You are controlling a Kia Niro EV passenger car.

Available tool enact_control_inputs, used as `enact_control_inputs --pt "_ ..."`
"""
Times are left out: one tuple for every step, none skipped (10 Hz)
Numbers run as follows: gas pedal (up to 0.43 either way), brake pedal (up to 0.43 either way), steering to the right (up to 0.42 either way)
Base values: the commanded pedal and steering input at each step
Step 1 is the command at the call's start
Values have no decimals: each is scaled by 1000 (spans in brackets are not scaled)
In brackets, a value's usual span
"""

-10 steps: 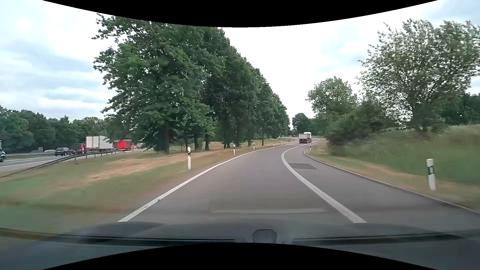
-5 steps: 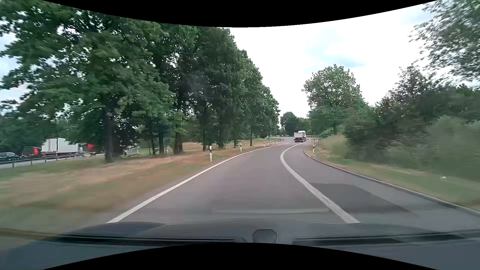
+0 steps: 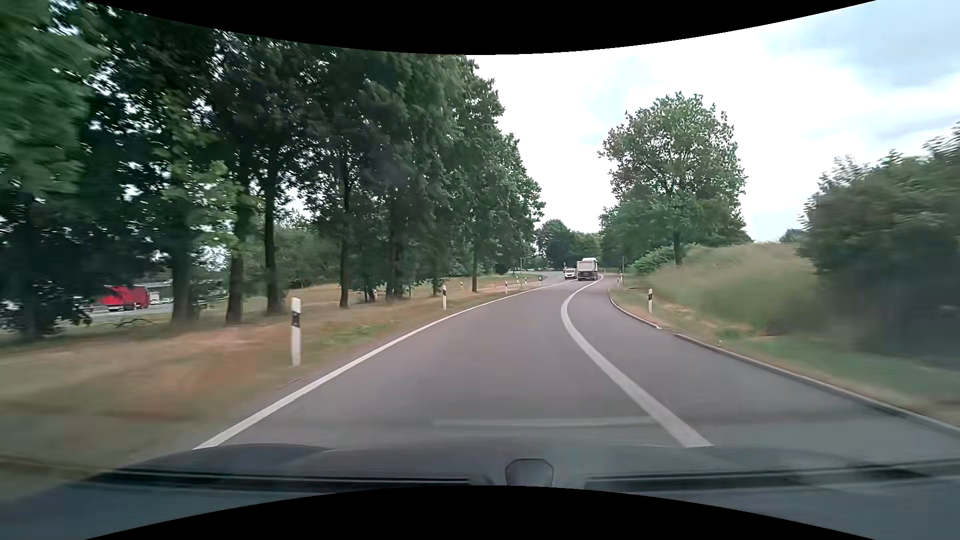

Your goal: Follow the waypoints while adhering to traffic rules and regulations

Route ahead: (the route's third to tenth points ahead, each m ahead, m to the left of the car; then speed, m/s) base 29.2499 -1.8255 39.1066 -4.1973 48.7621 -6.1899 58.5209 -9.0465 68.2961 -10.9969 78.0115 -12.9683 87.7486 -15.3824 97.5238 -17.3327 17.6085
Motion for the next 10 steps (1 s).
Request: enact_control_inputs --pt "260 0 38" --pt "260 0 38" --pt "260 0 38" --pt "260 0 38" --pt "260 0 38" --pt "260 0 38" --pt "260 0 38" --pt "260 0 38" --pt "260 0 38" --pt "260 0 37"
